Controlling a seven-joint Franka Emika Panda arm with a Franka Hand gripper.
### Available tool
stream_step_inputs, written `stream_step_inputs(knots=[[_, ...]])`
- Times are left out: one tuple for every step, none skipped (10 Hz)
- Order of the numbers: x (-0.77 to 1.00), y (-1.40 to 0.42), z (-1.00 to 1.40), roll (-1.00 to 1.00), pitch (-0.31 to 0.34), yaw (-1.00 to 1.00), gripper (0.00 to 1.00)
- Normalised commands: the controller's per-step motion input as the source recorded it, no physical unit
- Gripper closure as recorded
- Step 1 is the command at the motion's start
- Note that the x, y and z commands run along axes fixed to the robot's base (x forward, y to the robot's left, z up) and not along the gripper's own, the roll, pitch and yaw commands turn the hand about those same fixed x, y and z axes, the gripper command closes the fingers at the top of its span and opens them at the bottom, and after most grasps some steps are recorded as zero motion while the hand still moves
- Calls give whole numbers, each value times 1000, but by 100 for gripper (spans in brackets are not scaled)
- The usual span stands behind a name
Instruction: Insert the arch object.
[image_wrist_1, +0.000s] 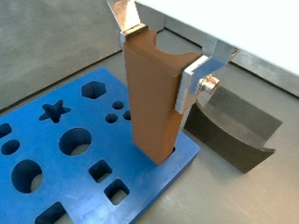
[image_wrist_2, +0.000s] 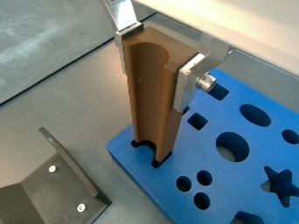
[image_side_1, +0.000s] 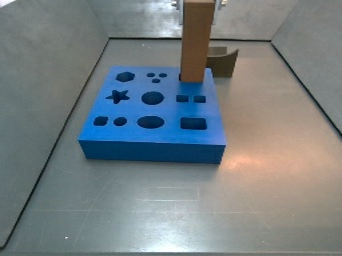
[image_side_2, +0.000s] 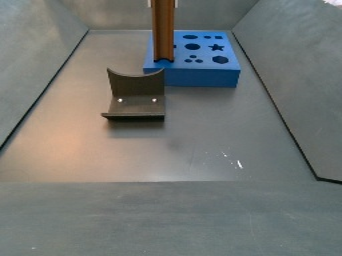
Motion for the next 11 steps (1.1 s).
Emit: stream_step_inputs(knots=[[31, 143, -240, 9, 0, 0, 100], [0, 186, -254, 36, 0, 0, 100], [-100, 111, -249, 64, 0, 0, 100], [-51, 23, -286, 70, 0, 0, 100], [0, -54, -431, 0, -46, 34, 100], [0, -97, -483, -46, -66, 46, 100], [0, -49, -434, -14, -59, 23, 100], [0, -37, -394, -9, -64, 23, 100], [0, 0, -291, -33, -69, 14, 100], [0, 0, -29, 0, -51, 0, 100], [0, 0, 0, 0, 7, 0, 100]])
